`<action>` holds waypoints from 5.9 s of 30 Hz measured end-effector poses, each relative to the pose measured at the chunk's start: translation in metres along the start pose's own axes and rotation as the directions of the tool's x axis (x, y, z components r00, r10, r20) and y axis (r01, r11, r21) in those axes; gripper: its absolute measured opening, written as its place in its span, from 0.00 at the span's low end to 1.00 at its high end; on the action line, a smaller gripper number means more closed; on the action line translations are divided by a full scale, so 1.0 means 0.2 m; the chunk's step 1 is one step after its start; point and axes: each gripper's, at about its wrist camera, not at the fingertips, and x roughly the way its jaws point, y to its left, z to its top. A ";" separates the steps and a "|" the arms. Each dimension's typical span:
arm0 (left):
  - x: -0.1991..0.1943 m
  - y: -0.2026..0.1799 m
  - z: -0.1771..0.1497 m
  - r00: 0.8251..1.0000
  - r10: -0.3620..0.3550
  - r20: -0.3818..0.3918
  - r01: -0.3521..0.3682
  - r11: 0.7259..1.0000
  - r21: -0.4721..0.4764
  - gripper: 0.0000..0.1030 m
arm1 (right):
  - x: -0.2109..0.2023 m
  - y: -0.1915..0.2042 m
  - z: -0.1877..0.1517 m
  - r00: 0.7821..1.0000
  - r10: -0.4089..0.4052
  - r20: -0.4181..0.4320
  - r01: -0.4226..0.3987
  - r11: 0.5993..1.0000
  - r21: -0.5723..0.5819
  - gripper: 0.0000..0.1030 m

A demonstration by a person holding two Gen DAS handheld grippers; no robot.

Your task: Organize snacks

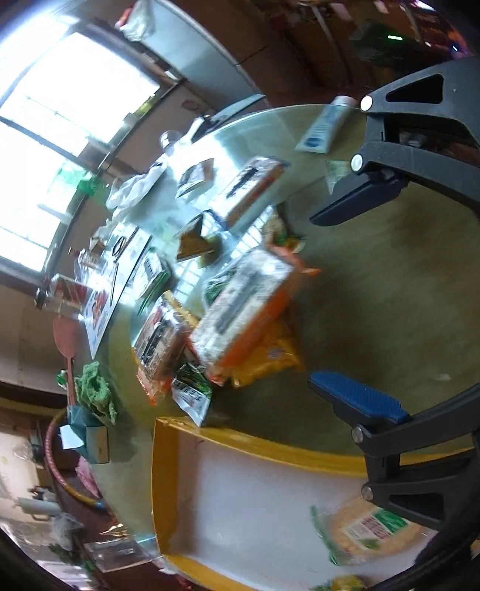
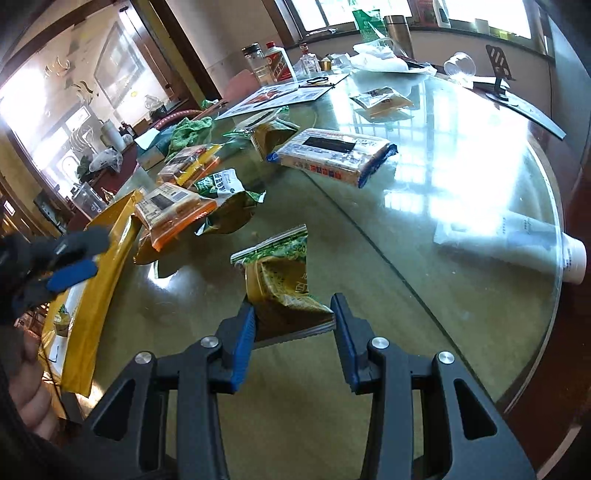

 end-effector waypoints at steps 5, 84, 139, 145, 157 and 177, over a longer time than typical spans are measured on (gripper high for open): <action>0.15 0.02 0.18 0.993 0.116 -0.023 -0.117 0.992 -0.040 0.71 | 0.00 0.02 -0.01 1.000 0.005 0.008 -0.004 1.000 -0.029 0.40; -0.80 0.77 -0.14 0.971 0.166 0.171 -0.154 0.985 -0.082 0.14 | 0.09 1.19 -0.07 0.936 0.341 -0.085 -0.343 0.838 -0.424 0.40; -0.17 0.15 -0.14 0.998 0.002 -0.057 0.005 0.994 0.108 0.76 | -0.04 0.19 0.02 0.951 0.305 0.044 -0.306 0.951 0.046 0.70; -0.04 0.13 -0.06 0.995 0.042 -0.088 -0.031 0.992 0.123 0.75 | -0.01 0.18 0.01 0.944 0.328 0.034 -0.330 0.943 0.050 0.66; 0.23 0.09 0.05 0.971 0.162 -0.178 -0.136 0.979 0.151 0.55 | 0.04 0.11 0.02 0.945 0.327 0.026 -0.328 0.942 0.075 0.58; -0.20 0.23 -0.21 0.999 -0.028 -0.022 0.028 1.000 -0.002 0.42 | 0.25 0.14 0.21 0.962 0.264 -0.072 -0.245 0.948 0.202 0.52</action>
